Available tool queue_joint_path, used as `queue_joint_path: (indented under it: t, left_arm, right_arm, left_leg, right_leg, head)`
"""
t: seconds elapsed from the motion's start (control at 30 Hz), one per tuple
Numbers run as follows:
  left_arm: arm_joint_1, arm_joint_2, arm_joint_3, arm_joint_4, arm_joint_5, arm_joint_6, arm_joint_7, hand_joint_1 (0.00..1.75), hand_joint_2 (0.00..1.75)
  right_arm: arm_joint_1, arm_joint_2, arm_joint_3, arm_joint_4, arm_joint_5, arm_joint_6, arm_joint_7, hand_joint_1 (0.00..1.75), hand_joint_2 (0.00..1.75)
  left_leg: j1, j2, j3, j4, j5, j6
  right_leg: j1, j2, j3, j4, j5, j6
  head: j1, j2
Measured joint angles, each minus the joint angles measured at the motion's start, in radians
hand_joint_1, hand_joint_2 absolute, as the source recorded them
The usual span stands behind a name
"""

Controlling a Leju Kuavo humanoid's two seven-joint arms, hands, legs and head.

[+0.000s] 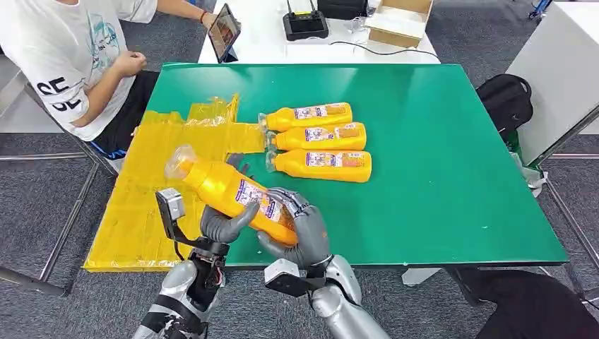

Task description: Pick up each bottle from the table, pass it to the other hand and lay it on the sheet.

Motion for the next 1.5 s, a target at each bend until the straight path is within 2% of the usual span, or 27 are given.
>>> queue_joint_path:
  t: [0.5, 0.53, 0.57, 0.6, 0.63, 0.8, 1.0, 1.13, 1.3, 1.5]
  left_arm:
    - [0.007, 0.0, 0.014, -0.008, 0.008, 0.003, -0.017, 1.75, 1.75]
    - [0.008, 0.0, 0.016, -0.009, 0.008, 0.004, -0.018, 1.75, 1.75]
    - [0.008, 0.0, 0.016, -0.009, 0.009, 0.004, -0.018, 1.75, 1.75]
    - [0.008, 0.0, 0.016, -0.009, 0.009, 0.005, -0.018, 1.75, 1.75]
    - [0.008, 0.0, 0.017, -0.01, 0.009, 0.006, -0.018, 1.75, 1.75]
    - [0.006, -0.001, 0.018, -0.026, -0.002, 0.024, -0.026, 1.75, 1.75]
    - [-0.014, -0.001, 0.03, -0.033, -0.093, 0.174, -0.066, 1.75, 1.75]
    - [-0.033, 0.0, 0.044, -0.033, -0.102, 0.196, -0.071, 1.75, 1.75]
    - [-0.063, 0.0, 0.08, -0.025, -0.158, 0.35, -0.111, 1.75, 1.75]
    - [-0.097, 0.003, 0.12, -0.003, -0.166, 0.365, -0.116, 1.75, 1.75]
  right_arm:
    - [-0.027, 0.007, 0.015, 0.052, -0.009, 0.0, 0.004, 1.75, 1.75]
    - [-0.028, 0.007, 0.016, 0.055, -0.008, 0.0, 0.006, 1.61, 1.75]
    - [-0.029, 0.008, 0.017, 0.056, -0.008, 0.0, 0.007, 0.1, 1.75]
    - [-0.029, 0.008, 0.017, 0.056, -0.008, 0.0, 0.007, 0.0, 1.75]
    - [-0.03, 0.008, 0.018, 0.059, -0.007, 0.0, 0.008, 0.0, 0.0]
    - [-0.026, 0.01, 0.033, 0.076, 0.007, 0.001, 0.02, 0.0, 0.0]
    - [-0.008, 0.012, 0.026, 0.026, -0.101, 0.045, 0.024, 0.0, 0.0]
    - [-0.007, 0.01, 0.016, -0.004, -0.114, 0.045, 0.026, 0.0, 0.0]
    - [0.001, 0.01, -0.012, -0.032, -0.165, 0.039, 0.024, 0.0, 0.0]
    - [0.001, 0.011, -0.031, -0.05, -0.172, 0.039, 0.021, 0.0, 0.0]
  left_leg:
    - [0.0, 0.0, 0.0, 0.0, 0.0, 0.0]
    - [0.0, 0.0, 0.0, 0.0, 0.0, 0.0]
    - [0.0, 0.0, 0.0, 0.0, 0.0, 0.0]
    - [0.0, 0.0, 0.0, 0.0, 0.0, 0.0]
    - [0.0, 0.0, 0.0, 0.0, 0.0, 0.0]
    - [0.0, 0.0, 0.0, 0.0, 0.0, 0.0]
    - [0.0, 0.0, 0.0, 0.0, 0.0, 0.0]
    - [0.0, 0.0, 0.0, 0.0, 0.0, 0.0]
    - [0.0, 0.0, 0.0, 0.0, 0.0, 0.0]
    - [0.0, 0.0, 0.0, 0.0, 0.0, 0.0]
  right_leg:
    - [0.0, 0.0, 0.0, 0.0, 0.0, 0.0]
    - [0.0, 0.0, 0.0, 0.0, 0.0, 0.0]
    - [0.0, 0.0, 0.0, 0.0, 0.0, 0.0]
    - [0.0, 0.0, 0.0, 0.0, 0.0, 0.0]
    - [0.0, 0.0, 0.0, 0.0, 0.0, 0.0]
    - [0.0, 0.0, 0.0, 0.0, 0.0, 0.0]
    - [0.0, 0.0, 0.0, 0.0, 0.0, 0.0]
    - [0.0, 0.0, 0.0, 0.0, 0.0, 0.0]
    - [0.0, 0.0, 0.0, 0.0, 0.0, 0.0]
    - [0.0, 0.0, 0.0, 0.0, 0.0, 0.0]
  head:
    - [0.0, 0.0]
    - [0.0, 0.0]
    - [0.0, 0.0]
    - [0.0, 0.0]
    - [0.0, 0.0]
    - [0.0, 0.0]
    - [0.0, 0.0]
    - [0.0, 0.0]
    - [0.0, 0.0]
    - [0.0, 0.0]
